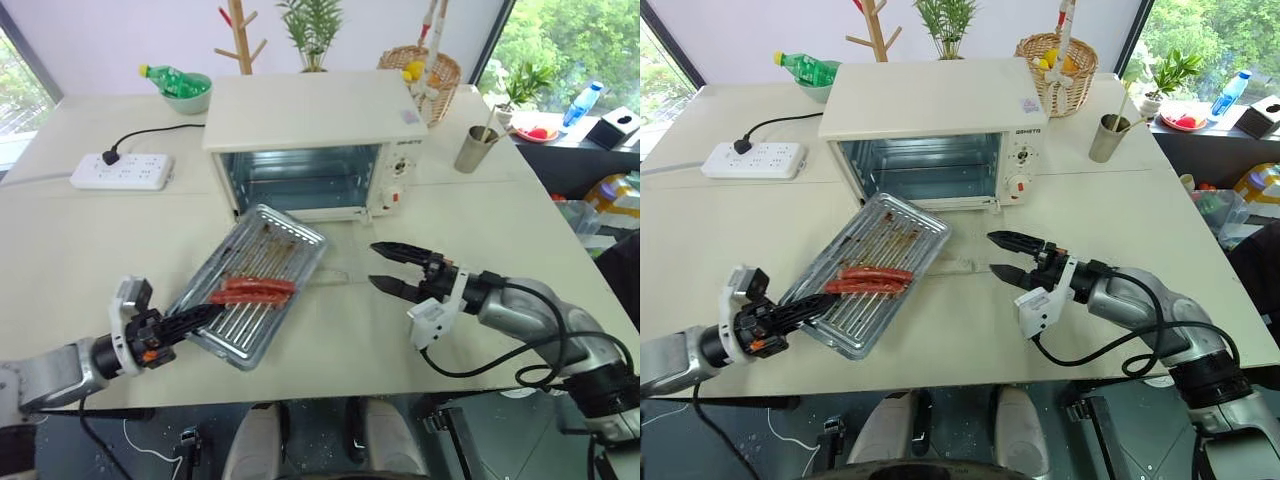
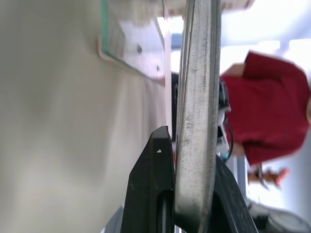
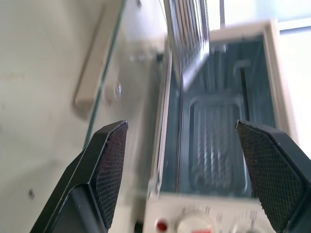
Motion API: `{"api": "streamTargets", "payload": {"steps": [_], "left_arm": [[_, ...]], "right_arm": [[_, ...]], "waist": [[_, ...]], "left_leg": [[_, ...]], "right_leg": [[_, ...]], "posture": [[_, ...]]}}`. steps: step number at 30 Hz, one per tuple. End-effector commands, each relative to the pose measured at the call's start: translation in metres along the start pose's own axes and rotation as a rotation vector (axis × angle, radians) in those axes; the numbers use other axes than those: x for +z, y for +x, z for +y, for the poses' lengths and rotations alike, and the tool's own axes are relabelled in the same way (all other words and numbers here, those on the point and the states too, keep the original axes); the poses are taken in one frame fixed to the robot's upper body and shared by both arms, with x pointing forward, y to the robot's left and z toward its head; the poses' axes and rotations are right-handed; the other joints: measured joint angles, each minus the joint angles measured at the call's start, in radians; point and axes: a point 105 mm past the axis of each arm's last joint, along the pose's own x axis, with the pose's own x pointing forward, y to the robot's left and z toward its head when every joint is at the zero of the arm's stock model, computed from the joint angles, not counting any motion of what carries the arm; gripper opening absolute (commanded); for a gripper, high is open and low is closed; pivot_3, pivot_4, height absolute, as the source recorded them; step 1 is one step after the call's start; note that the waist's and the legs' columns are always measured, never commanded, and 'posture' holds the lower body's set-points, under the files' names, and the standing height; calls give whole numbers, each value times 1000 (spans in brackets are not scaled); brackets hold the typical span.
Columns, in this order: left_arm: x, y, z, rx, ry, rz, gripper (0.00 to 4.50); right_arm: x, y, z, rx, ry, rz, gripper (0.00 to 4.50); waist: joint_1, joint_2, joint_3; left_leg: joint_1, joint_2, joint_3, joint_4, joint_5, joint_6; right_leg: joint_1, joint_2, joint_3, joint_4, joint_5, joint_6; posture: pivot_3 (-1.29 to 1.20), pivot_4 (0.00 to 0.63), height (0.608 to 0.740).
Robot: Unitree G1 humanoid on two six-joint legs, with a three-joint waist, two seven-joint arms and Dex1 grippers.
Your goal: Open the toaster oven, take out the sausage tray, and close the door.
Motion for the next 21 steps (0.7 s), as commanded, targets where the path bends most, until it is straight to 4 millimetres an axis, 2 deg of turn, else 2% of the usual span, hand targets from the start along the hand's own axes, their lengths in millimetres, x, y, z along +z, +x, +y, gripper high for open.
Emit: {"api": "streamTargets", "payload": {"steps": [1,9,13,16,21], "left_arm": [[10,-16,-20,-41,78,-112,0],[4,-49,-20,25,118,-308,0],[0,-64,-21,50,126,-386,0],[-3,-75,-22,59,131,-447,0],[-9,-80,-21,74,126,-491,0]], "right_arm": [[-25,-13,-6,-60,95,122,3628],[-69,-22,10,-87,297,322,3628],[-80,-24,18,-74,355,368,3628],[-86,-23,24,-54,395,384,2808],[-84,-15,39,7,410,366,150]], "waist": [[1,0,0],[-1,0,0],[-1,0,0],[0,0,0],[0,-1,-1]], "left_leg": [[0,0,0,0,0,0],[0,-1,2,0,0,0],[0,-1,2,0,0,0],[0,-1,2,0,0,0],[-1,-1,2,0,0,0]], "right_leg": [[0,0,0,0,0,0],[0,1,-2,-1,0,0],[0,1,-2,-2,0,0],[1,1,-2,-2,0,0],[1,2,-2,-4,0,0]], "posture": [[0,150,740],[0,150,740],[0,150,740],[0,150,740],[0,150,740]]}}
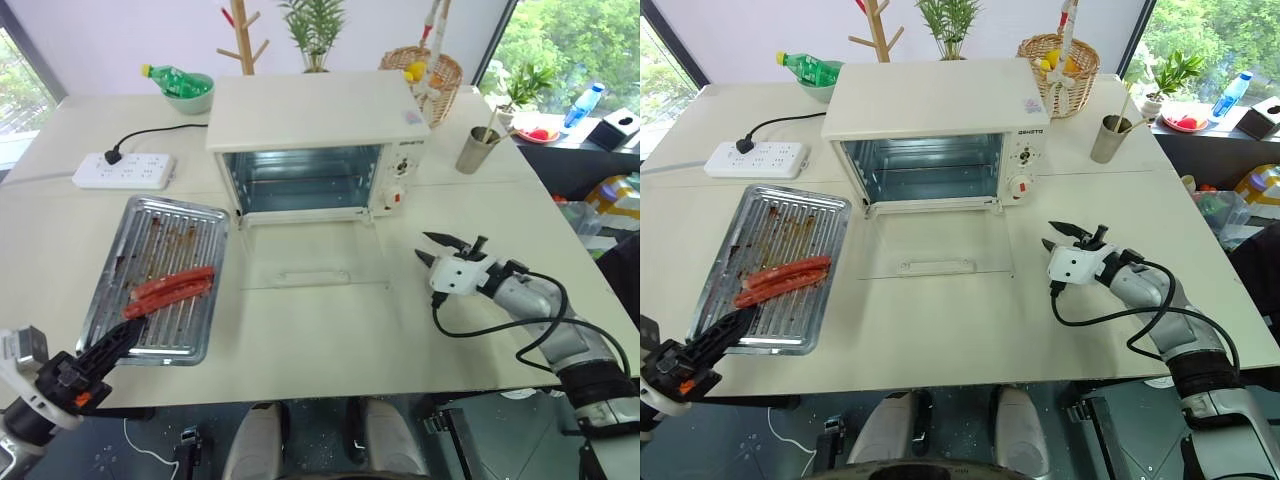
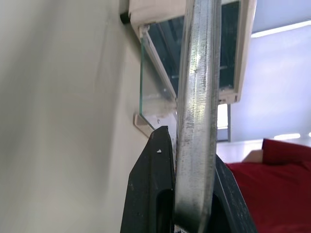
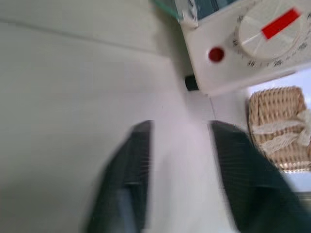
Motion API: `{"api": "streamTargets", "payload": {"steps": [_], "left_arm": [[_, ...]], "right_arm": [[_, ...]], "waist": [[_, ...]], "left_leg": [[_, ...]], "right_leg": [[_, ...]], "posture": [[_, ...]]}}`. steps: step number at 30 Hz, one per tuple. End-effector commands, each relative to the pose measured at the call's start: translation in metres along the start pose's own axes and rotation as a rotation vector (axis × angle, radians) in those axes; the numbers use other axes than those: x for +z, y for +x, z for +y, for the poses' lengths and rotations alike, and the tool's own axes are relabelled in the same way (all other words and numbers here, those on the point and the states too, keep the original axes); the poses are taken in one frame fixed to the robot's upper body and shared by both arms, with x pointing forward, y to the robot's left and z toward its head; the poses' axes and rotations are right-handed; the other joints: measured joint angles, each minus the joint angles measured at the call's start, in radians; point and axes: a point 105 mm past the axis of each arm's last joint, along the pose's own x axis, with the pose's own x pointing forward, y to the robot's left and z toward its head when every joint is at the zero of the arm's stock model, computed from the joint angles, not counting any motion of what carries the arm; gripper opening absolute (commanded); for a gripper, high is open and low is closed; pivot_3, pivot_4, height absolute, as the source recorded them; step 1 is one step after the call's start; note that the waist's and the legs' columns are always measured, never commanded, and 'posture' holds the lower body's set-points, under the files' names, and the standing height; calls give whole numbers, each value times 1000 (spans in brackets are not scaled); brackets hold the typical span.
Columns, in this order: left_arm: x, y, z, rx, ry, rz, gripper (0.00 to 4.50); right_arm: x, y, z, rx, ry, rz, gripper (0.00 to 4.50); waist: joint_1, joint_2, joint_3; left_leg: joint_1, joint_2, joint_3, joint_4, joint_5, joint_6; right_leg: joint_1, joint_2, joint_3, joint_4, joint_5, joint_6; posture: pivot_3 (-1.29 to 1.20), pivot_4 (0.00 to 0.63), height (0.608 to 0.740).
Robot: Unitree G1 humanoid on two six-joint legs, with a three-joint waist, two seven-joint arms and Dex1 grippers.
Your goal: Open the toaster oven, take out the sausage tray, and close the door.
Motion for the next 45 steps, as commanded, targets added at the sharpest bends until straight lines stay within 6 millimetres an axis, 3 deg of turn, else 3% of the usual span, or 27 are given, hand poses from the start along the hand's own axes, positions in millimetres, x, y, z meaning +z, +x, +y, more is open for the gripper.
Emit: {"api": "streamTargets", "payload": {"steps": [1,11,16,22,27,30,32,36,41,44,45], "left_arm": [[5,-4,-14,-52,38,-53,0],[15,-21,-10,-18,44,-184,0],[25,-29,-7,14,48,-214,0],[33,-33,-1,47,39,-219,0],[35,-31,1,59,31,-186,0],[33,-25,3,61,19,-151,0],[30,-23,4,57,10,-123,0],[23,-15,3,53,3,-53,0],[7,-8,0,50,-4,95,0],[4,-7,-2,48,-10,150,0],[2,-4,-2,47,-4,192,0]], "right_arm": [[8,7,5,22,-8,-41,64],[38,22,40,143,-52,-163,64],[58,28,36,116,-63,-233,64],[70,23,8,26,-90,-286,64],[86,17,-38,-145,-130,-344,64],[100,17,-88,-328,-105,-366,64],[104,19,-97,-343,-55,-373,64],[111,17,-94,-287,74,-395,64],[114,-1,-62,27,496,-411,64],[115,-18,-51,172,601,-400,895],[114,-29,-46,245,651,-393,1360]], "waist": [[0,0,0],[-2,-12,-8],[-2,-16,-11],[-1,-15,-11],[-2,-15,-10],[-4,-14,-10],[-2,-14,-10],[7,-15,-11],[17,-12,-9],[21,-10,-7],[21,-10,-7]], "left_leg": [[0,0,0,0,0,0],[0,2,-1,-1,0,0],[0,3,-2,-1,0,0],[0,3,-2,-1,0,0],[-1,3,-2,-1,0,0],[-1,3,-1,-1,0,0],[-1,3,-1,-1,0,0],[-2,3,-3,-4,0,0],[-3,3,-2,-3,-1,0],[-3,3,-1,-3,-1,0],[-3,3,-1,-3,-1,0]], "right_leg": [[0,0,0,0,0,0],[1,4,0,-2,0,-1],[1,5,-1,-3,0,-2],[0,4,-1,-3,1,-2],[0,4,-1,-3,1,-2],[-1,3,-1,-3,1,-2],[-2,4,-1,-3,2,-3],[-1,3,-1,-6,2,-3],[-1,1,-1,-7,2,-3],[-2,-2,-2,-7,2,-3],[-2,-3,-2,-7,2,-3]], "posture": [[0,150,740],[0,150,740],[0,150,740],[0,150,740],[0,150,740],[0,150,740],[0,150,740],[0,150,740],[0,150,740],[0,150,740],[0,150,740]]}}
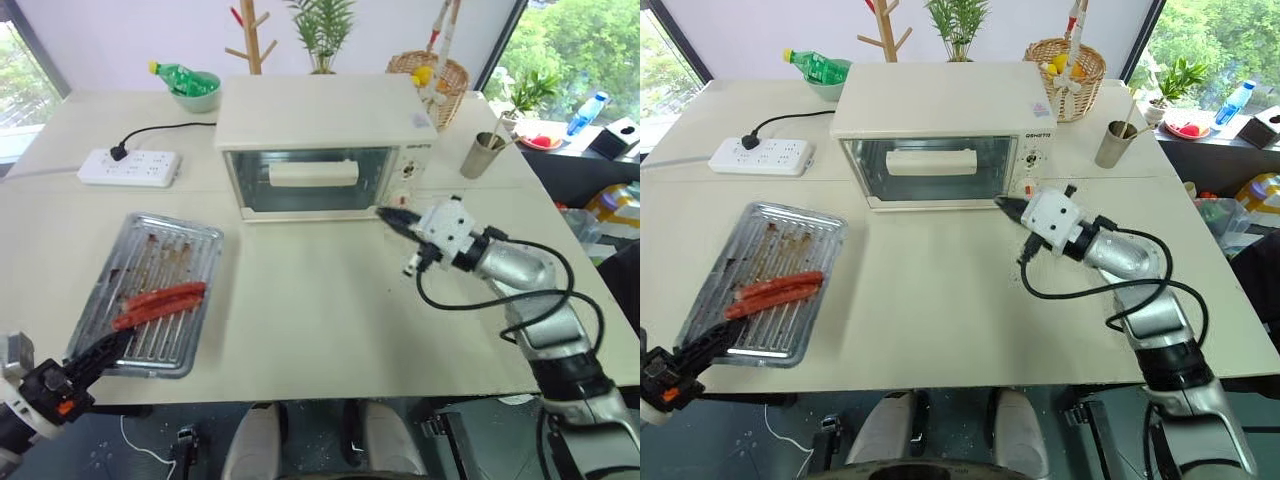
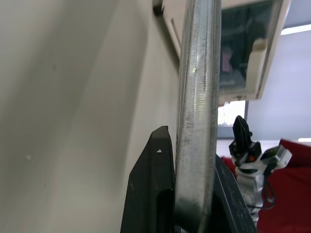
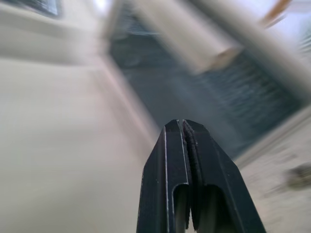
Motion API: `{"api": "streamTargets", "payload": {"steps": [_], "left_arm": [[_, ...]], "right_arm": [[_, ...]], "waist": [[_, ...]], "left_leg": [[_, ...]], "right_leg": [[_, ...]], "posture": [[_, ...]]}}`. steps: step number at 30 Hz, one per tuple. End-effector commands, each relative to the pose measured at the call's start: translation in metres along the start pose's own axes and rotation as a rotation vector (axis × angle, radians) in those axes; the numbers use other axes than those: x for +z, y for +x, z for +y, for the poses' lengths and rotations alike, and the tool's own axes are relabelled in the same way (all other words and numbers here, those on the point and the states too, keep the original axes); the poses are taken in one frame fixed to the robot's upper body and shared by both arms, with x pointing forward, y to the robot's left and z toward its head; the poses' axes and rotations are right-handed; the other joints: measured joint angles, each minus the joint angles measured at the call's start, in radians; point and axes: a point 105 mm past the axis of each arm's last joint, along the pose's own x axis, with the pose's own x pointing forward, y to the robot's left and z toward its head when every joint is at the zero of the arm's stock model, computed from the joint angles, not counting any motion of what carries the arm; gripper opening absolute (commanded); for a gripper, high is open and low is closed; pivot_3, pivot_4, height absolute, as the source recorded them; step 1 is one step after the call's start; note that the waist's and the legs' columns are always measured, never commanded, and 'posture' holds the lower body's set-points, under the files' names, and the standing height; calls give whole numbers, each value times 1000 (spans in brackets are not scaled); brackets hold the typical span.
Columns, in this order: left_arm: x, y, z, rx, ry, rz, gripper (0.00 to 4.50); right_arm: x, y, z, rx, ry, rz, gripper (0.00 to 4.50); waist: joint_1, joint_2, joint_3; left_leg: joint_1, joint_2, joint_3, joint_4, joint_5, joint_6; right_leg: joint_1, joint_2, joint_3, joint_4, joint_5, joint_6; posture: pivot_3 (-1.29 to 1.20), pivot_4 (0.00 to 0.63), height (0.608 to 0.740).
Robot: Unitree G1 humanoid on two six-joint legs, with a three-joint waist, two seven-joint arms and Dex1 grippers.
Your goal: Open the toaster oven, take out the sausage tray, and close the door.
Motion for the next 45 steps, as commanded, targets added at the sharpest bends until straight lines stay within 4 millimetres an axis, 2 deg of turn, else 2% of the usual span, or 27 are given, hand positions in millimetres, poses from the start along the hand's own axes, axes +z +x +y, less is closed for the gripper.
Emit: {"api": "streamTargets", "payload": {"steps": [1,3,6,10,15,22,28,33,40,43,45], "left_arm": [[-3,6,-13,-61,19,101,0],[-5,12,-16,-77,33,182,0],[-8,26,-18,-101,45,293,0],[-13,56,-18,-141,65,428,0],[-14,88,-20,-177,96,561,0],[-10,136,-29,-210,174,740,0],[-19,162,-30,-254,274,928,0],[-25,181,-27,-287,383,1077,0],[-26,213,-23,-266,526,1108,0],[-25,222,-22,-251,556,1101,1172],[-25,224,-19,-237,581,1111,2229]], "right_arm": [[18,-29,12,158,154,-1,1910],[21,-52,24,276,249,35,2938],[25,-76,28,347,364,86,4458],[28,-92,29,348,360,130,4458],[30,-98,31,287,332,155,4458],[26,-111,54,217,349,214,4458],[24,-121,72,163,376,256,4458],[25,-125,78,120,378,273,4458],[25,-127,78,63,373,279,4458],[25,-126,77,42,375,279,4500],[24,-126,77,37,377,279,4500]], "waist": [[5,1,1],[6,2,1],[3,6,4],[0,7,4],[4,7,4],[24,6,4],[29,6,4],[29,5,5],[29,4,5],[27,4,5],[28,4,5]], "left_leg": [[0,0,0,0,0,0],[-1,0,-1,0,0,0],[-1,-1,0,0,0,0],[-1,0,2,-1,0,0],[-1,0,4,-1,-1,0],[-3,-3,6,0,-1,0],[-3,-3,8,0,-1,0],[-3,-3,8,1,-1,1],[-5,-3,6,2,-2,2],[-5,-4,6,3,-2,3],[-5,-3,6,3,-2,3]], "right_leg": [[0,0,0,0,0,0],[-1,-1,-1,-1,0,0],[0,-2,-1,-2,0,0],[-1,-2,-2,-2,0,0],[-2,0,-2,-2,0,0],[-2,1,-3,-2,0,0],[-2,1,-3,-2,0,1],[-2,2,-3,-2,0,1],[-2,2,-3,-2,0,1],[-2,3,-3,-2,0,2],[-2,4,-3,-2,0,2]], "posture": [[0,150,740],[0,150,740],[0,150,740],[0,150,740],[0,150,740],[0,150,740],[0,150,740],[0,150,740],[0,150,740],[0,150,740],[0,150,740]]}}
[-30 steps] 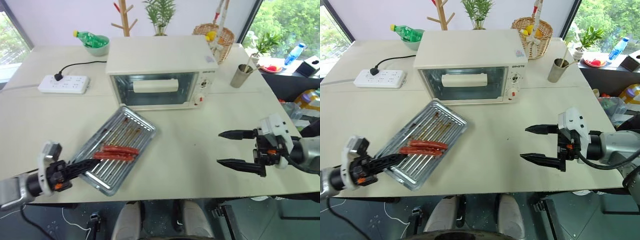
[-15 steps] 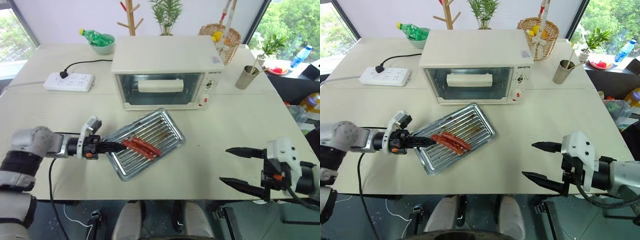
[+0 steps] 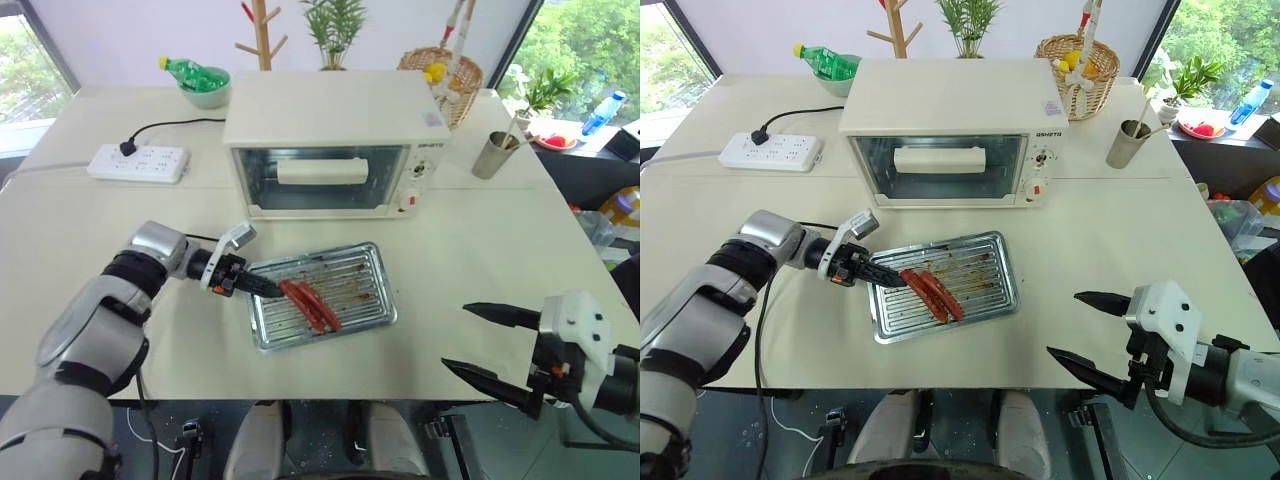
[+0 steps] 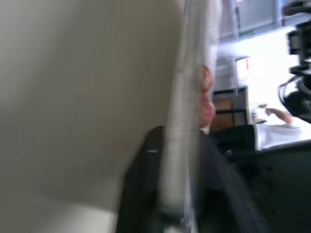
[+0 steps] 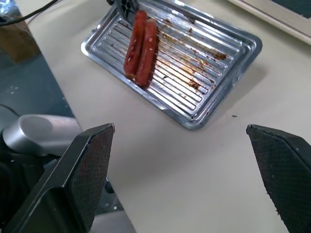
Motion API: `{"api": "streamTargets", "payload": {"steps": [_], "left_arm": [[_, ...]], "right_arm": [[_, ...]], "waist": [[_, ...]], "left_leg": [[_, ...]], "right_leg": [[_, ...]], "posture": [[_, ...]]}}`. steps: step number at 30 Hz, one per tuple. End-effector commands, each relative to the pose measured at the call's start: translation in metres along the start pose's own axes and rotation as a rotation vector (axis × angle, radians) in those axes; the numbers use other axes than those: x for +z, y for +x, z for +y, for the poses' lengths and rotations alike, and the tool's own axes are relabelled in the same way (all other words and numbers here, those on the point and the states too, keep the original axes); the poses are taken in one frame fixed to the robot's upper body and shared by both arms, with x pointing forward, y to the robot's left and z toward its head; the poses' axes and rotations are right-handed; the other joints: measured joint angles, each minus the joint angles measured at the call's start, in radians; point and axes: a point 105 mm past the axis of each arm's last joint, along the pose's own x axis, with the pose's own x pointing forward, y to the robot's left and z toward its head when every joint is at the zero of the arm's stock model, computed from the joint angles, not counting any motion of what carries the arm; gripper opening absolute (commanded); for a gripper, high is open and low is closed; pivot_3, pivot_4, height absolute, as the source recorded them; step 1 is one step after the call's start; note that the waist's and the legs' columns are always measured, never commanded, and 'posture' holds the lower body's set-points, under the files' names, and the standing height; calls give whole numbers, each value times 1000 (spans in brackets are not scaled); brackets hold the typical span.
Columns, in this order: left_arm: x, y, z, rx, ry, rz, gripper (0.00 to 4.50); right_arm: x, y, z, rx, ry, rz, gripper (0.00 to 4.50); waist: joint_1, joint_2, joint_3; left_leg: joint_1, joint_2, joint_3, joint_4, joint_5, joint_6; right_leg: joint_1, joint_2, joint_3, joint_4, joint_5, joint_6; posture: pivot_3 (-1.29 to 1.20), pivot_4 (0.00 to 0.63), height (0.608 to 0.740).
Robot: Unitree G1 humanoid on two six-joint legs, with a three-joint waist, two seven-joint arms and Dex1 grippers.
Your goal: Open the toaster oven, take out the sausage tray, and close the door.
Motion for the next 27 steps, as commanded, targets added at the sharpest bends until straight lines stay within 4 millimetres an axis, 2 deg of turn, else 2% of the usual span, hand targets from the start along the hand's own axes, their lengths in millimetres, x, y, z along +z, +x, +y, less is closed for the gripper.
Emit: {"api": "streamTargets", "payload": {"steps": [1,4,13,16,19,20,23,27], "left_arm": [[3,-5,4,54,43,30,2632],[2,-13,10,95,43,27,4089],[-11,-68,22,267,83,-18,4089],[-17,-91,29,367,159,-25,4089],[-19,-107,32,441,219,-34,4089],[-17,-117,28,457,279,-61,4089],[-8,-146,-2,478,479,-145,4089],[-8,-157,-42,471,680,-186,4089]], "right_arm": [[6,0,2,-15,-34,-16,4500],[7,1,2,-21,-32,-22,4500],[10,12,-16,-36,-42,-49,4500],[12,18,-23,-19,-55,-57,4500],[13,21,-25,-6,-62,-58,4500],[14,21,-28,-3,-66,-58,4500],[18,21,-37,4,-67,-64,4500],[19,20,-42,33,-66,-57,4500]], "waist": [[3,0,0],[3,2,-2],[-31,3,-3],[-35,3,-3],[-36,3,-3],[-35,3,-3],[-49,1,-2],[-35,1,0]], "left_leg": [[1,0,-1,0,0,0],[3,0,-4,1,0,0],[7,4,-5,-1,0,0],[6,4,-5,-1,0,0],[6,4,-5,-2,0,0],[6,4,-5,-2,0,0],[5,7,-5,-2,0,0],[3,9,-4,-2,0,0]], "right_leg": [[1,0,0,0,0,0],[5,2,0,0,-1,2],[7,5,0,1,-1,2],[4,6,0,2,0,0],[4,7,0,3,0,0],[4,7,0,3,0,0],[1,7,1,3,0,-1],[0,5,1,2,0,-1]], "posture": [[0,150,740],[0,150,740],[0,150,740],[0,150,740],[0,150,740],[0,150,740],[0,150,740],[0,150,740]]}}
